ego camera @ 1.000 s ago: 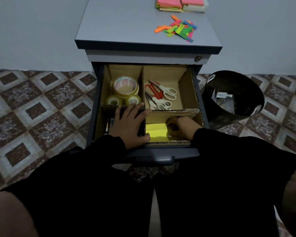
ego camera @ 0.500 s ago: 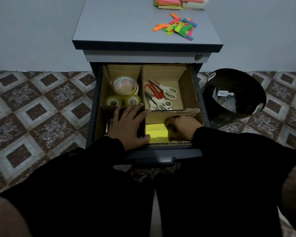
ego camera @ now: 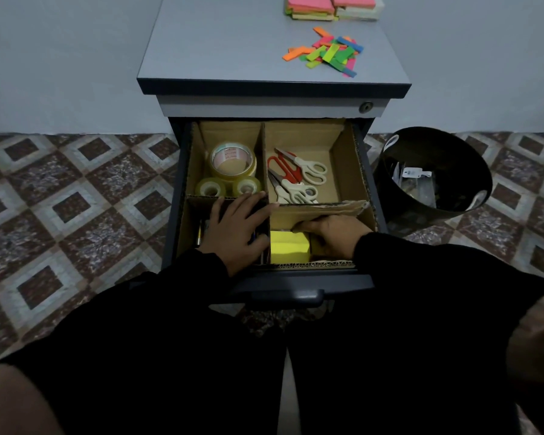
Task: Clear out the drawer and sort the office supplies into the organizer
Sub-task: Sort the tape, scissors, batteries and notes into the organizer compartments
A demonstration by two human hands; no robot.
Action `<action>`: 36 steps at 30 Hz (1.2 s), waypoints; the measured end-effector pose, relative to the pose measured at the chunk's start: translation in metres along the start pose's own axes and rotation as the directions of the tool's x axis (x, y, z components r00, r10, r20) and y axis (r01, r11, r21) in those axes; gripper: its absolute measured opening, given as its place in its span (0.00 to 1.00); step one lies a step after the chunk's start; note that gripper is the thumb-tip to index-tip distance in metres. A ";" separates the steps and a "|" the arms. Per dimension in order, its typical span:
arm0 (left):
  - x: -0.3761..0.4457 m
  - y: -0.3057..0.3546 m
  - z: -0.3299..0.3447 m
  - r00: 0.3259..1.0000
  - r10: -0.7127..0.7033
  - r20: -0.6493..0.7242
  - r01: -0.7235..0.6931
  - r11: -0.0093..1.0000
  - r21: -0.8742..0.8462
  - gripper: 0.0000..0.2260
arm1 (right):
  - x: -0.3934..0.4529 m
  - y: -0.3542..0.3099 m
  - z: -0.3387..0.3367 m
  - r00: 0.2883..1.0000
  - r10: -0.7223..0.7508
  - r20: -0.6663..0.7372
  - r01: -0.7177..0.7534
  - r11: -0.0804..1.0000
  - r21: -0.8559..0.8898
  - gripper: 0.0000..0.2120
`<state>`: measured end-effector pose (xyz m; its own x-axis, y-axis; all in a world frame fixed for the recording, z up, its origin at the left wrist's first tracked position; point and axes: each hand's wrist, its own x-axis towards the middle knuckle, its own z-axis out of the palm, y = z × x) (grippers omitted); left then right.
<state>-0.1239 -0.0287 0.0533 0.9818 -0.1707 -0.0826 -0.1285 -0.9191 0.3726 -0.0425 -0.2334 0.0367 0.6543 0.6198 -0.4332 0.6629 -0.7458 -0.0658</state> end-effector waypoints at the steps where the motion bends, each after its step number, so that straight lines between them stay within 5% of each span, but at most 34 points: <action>1: 0.000 0.000 -0.001 1.000 0.001 0.012 -0.001 1.000 0.013 0.35 | -0.001 0.000 -0.001 1.000 -0.005 0.004 0.005 1.000 0.025 0.25; 8: 0.000 -0.004 0.002 1.000 0.024 0.004 -0.024 0.999 0.048 0.43 | 0.002 0.005 0.001 0.999 -0.044 0.031 0.040 0.995 0.095 0.31; 27: 0.001 -0.005 0.006 0.999 0.028 -0.014 -0.028 0.998 0.057 0.42 | 0.003 0.001 -0.003 0.996 -0.038 0.079 0.041 0.998 -0.037 0.32; 36: 0.002 -0.004 0.004 1.000 0.021 0.012 -0.022 0.996 0.087 0.37 | -0.009 -0.007 -0.019 0.999 -0.027 0.043 0.018 0.980 0.197 0.31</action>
<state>-0.1222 -0.0267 0.0476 0.9772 -0.1943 -0.0857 -0.1617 -0.9424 0.2926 -0.0455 -0.2293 0.0585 0.6201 0.6283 -0.4697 0.5897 -0.7682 -0.2491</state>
